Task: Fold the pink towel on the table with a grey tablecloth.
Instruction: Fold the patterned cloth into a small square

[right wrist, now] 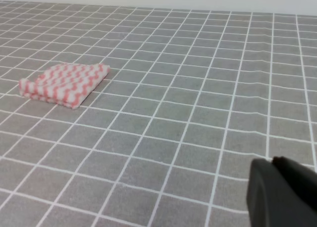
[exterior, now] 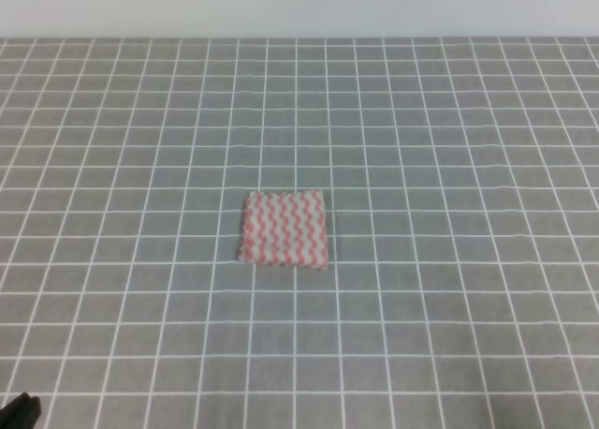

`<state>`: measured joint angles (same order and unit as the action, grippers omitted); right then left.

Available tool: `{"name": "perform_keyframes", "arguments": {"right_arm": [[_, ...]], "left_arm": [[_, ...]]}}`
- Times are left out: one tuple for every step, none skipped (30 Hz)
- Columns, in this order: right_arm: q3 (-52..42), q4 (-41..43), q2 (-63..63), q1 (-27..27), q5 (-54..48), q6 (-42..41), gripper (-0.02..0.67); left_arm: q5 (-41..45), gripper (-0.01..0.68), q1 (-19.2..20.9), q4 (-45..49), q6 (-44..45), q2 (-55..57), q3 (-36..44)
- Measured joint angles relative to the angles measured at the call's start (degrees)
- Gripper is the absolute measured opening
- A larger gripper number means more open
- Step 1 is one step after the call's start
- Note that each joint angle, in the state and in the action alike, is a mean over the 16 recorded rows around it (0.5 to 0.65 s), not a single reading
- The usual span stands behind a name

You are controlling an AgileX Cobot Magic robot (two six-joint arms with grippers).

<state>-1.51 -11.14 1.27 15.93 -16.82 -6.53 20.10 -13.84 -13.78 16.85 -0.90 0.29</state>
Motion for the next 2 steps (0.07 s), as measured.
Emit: {"name": "perform_keyframes", "arguments": {"right_arm": [[0.0,0.0,0.0,0.0,0.0,0.0,-0.015],[0.0,0.0,0.0,0.0,0.0,0.0,-0.015]], "left_arm": [[0.0,-0.004,0.0,0.0,0.0,0.0,0.0],[0.0,-0.004,0.0,0.0,0.0,0.0,0.0]]}}
